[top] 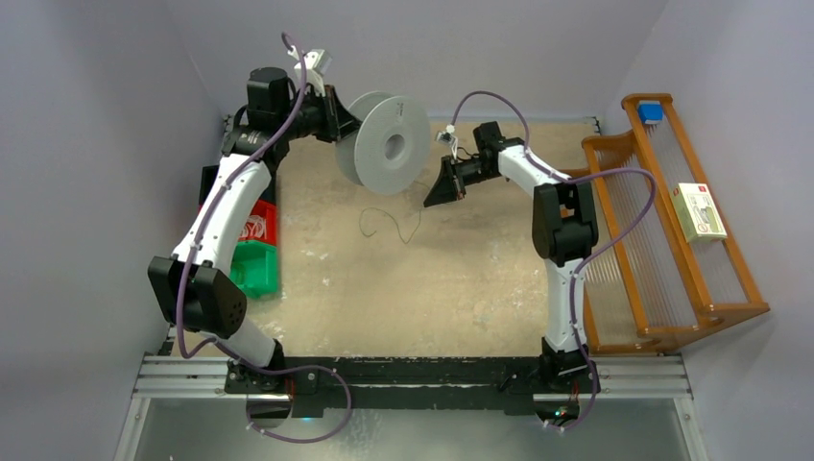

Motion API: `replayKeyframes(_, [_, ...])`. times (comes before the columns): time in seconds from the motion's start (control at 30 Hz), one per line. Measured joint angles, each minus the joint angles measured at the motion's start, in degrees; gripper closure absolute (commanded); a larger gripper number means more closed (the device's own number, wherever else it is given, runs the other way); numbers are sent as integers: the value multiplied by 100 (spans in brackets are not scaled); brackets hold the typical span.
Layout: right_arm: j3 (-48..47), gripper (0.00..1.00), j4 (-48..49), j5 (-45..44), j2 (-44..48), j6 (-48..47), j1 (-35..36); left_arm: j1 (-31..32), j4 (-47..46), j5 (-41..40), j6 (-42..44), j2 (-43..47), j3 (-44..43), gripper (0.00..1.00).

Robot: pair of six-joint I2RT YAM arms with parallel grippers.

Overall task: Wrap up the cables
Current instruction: Wrap the cable around the cable reel.

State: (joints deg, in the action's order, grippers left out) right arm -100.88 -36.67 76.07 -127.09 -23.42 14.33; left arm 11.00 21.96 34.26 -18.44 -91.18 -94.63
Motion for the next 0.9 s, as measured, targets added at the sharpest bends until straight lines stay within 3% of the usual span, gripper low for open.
replayKeyframes(0.9, [452,100,1071,-1132,931,1084,-155,0,-807,984,70,249,651,100])
